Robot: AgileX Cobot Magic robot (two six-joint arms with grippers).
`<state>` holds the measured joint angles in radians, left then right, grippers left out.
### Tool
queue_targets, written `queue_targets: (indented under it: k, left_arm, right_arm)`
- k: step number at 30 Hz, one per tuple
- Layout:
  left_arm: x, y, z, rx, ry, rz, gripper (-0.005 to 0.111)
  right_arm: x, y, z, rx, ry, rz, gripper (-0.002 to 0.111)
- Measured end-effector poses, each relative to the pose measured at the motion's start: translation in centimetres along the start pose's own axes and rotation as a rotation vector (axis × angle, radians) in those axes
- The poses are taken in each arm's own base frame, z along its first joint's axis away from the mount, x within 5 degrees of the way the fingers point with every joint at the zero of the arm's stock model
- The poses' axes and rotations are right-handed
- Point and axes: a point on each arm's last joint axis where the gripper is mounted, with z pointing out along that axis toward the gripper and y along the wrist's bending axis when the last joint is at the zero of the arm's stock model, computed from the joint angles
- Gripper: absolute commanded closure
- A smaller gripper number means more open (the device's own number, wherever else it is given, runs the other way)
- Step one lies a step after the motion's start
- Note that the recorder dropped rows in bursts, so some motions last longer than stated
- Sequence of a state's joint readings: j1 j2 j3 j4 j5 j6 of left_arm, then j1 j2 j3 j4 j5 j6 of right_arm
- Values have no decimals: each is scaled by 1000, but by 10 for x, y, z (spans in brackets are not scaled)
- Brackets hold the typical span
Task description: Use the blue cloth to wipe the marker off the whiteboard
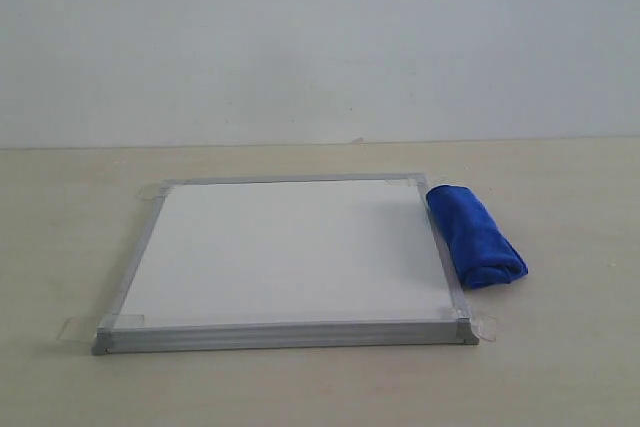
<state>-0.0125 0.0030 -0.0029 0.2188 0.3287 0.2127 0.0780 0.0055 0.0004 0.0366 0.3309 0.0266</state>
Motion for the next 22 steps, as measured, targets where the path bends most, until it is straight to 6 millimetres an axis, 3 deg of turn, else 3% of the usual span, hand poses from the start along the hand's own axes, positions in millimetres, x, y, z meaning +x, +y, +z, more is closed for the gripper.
queue_targets:
  k: [22]
  left_arm:
    - [0, 0, 0, -3, 1, 17, 103]
  right_arm:
    - [0, 0, 0, 0, 0, 0, 109]
